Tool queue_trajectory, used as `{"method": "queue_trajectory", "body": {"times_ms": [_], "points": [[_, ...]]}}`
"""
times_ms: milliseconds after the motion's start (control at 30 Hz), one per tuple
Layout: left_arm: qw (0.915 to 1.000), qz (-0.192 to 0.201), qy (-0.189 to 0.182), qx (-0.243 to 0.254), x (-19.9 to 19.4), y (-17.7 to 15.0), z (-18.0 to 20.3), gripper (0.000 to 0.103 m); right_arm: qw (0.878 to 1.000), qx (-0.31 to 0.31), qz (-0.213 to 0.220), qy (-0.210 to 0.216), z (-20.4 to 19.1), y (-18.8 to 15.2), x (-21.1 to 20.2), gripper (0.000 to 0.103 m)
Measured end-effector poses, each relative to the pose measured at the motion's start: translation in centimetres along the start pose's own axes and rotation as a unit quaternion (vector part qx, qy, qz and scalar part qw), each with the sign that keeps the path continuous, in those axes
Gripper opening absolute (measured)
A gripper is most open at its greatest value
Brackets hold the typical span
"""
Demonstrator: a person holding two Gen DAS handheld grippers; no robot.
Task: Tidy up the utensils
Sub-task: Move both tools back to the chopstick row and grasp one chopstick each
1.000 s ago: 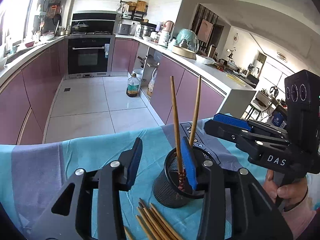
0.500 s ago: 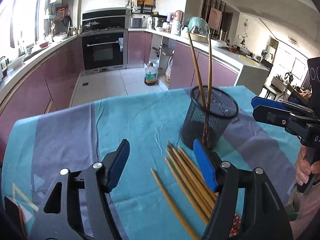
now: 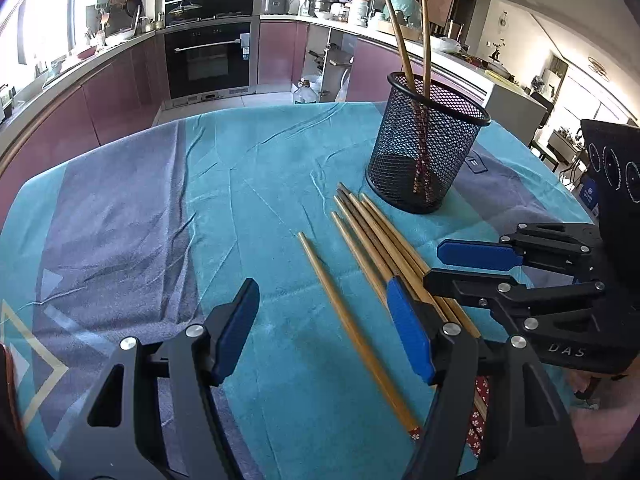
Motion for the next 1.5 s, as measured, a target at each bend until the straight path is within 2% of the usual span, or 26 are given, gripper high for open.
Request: {"method": "queue_trajectory", "body": {"times_ms": [300, 467, 600, 633, 900, 1200, 1300, 1500], "points": [[0.9999, -0.012, -0.007, -0.004, 0.2, -0.1, 0.3, 0.065, 1.000, 0.008, -0.007, -0.017, 0.4, -0.5, 0.7, 0.022], [0.9998, -0.017, -0.011, -0.009, 0.5, -0.2, 0.2, 0.065, 1.000, 0.005, 0.005, -0.007, 0.2, -0.4, -0.1, 0.022], [0.9997, -0.018, -0.012, -0.010, 0.7, -0.2, 0.3, 0.065, 1.000, -0.005, -0.005, -0.009, -0.3, -0.4, 0.6, 0.023], [0.9997, -0.018, -0.011, -0.010, 0.7, -0.3, 0.3, 0.065, 1.000, -0.005, -0.007, -0.013, -0.3, -0.5, 0.8, 0.026], [0.9997, -0.020, -0.013, -0.008, 0.9, -0.5, 0.3, 0.064, 1.000, 0.014, 0.002, -0.010, 0.5, -0.3, 0.1, 0.026], [0.9995, -0.026, -0.016, 0.004, 1.2, -0.6, 0.9, 0.050, 0.999, 0.027, -0.007, -0.027, 1.5, -0.4, 0.6, 0.022], [0.9995, -0.028, -0.015, 0.009, 1.3, -0.7, 0.9, 0.042, 0.999, 0.026, -0.007, -0.029, 1.6, -0.5, 0.6, 0.022], [0.9993, -0.029, -0.016, 0.019, 1.7, -0.4, 1.3, 0.037, 0.999, 0.022, -0.008, -0.027, 1.4, -0.3, 0.9, 0.021]]}}
Point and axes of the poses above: each gripper's, at about its wrist camera, not at the fingertips, and x roughly the way its jaws point, z to its right, y to its top, the point moved 3 cm from there along x, roughly the way its jaws point, and after that the axes turned 3 degrees about y, right-handed, at the moved point
